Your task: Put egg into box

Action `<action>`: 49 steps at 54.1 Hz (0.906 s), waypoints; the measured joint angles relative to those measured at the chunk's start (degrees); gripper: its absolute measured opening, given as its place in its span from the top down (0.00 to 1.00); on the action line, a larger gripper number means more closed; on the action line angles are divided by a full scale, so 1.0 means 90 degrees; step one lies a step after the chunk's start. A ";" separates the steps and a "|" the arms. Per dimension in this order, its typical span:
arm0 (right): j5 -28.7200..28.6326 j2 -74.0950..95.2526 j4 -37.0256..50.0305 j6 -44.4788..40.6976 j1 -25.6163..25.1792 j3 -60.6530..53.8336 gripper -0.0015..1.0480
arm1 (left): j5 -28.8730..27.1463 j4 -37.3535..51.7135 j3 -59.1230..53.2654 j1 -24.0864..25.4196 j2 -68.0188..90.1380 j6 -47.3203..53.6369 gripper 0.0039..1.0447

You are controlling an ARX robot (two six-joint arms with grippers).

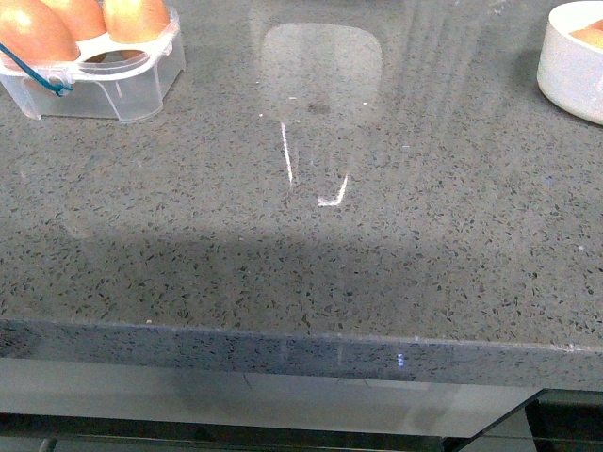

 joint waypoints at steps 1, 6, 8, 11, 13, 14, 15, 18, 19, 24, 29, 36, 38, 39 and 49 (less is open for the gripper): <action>0.0000 0.0000 0.0000 0.0000 0.0000 0.0000 0.07 | 0.0000 0.0000 0.0000 0.0000 0.0000 -0.0002 0.06; 0.0000 0.0000 0.0000 0.0000 0.0000 0.0000 0.07 | 0.0000 0.0000 0.0000 0.0000 0.0000 0.0000 0.06; 0.0000 0.0000 0.0000 0.0000 0.0000 0.0000 0.07 | 0.0000 0.0000 0.0000 0.0000 0.0000 -0.0002 0.06; 0.0000 0.0000 0.0000 0.0000 0.0000 0.0000 0.07 | -0.0002 0.0000 0.0000 0.0000 0.0000 -0.0002 0.06; 0.0000 0.0000 0.0000 0.0000 0.0000 0.0000 0.07 | -0.0002 0.0000 0.0000 0.0000 0.0000 0.0000 0.06; 0.0000 0.0000 0.0000 0.0000 0.0000 0.0000 0.07 | 0.0000 0.0000 0.0000 0.0000 0.0000 0.0000 0.06; 0.0000 0.0000 0.0000 0.0000 0.0000 0.0000 0.07 | -0.0002 0.0000 0.0000 0.0000 0.0000 0.0000 0.06; 0.0000 0.0000 0.0000 0.0000 0.0000 0.0000 0.07 | 0.0000 0.0000 0.0000 0.0000 0.0000 0.0000 0.06; 0.0000 0.0000 0.0000 0.0000 0.0000 0.0000 0.07 | -0.0002 0.0000 0.0000 0.0000 0.0000 0.0000 0.06; 0.0000 0.0000 0.0000 0.0000 0.0000 0.0000 0.07 | 0.0000 0.0000 0.0000 0.0000 0.0000 0.0000 0.06; 0.0000 0.0000 0.0000 0.0000 0.0000 0.0000 0.07 | 0.0000 0.0000 0.0000 0.0000 0.0000 0.0000 0.06; 0.0000 0.0000 0.0000 0.0000 0.0000 0.0000 0.07 | 0.0000 0.0000 0.0000 0.0000 0.0000 -0.0002 0.06; 0.0000 0.0000 0.0000 0.0000 0.0000 0.0000 0.07 | 0.0000 0.0000 0.0000 0.0000 0.0000 -0.0002 0.06; 0.0000 0.0000 0.0000 0.0000 0.0000 0.0000 0.07 | 0.0000 0.0000 0.0000 0.0000 0.0000 0.0000 0.06; 0.0000 0.0000 0.0000 0.0000 0.0000 0.0000 0.07 | 0.0000 0.0000 0.0000 0.0000 0.0000 0.0000 0.06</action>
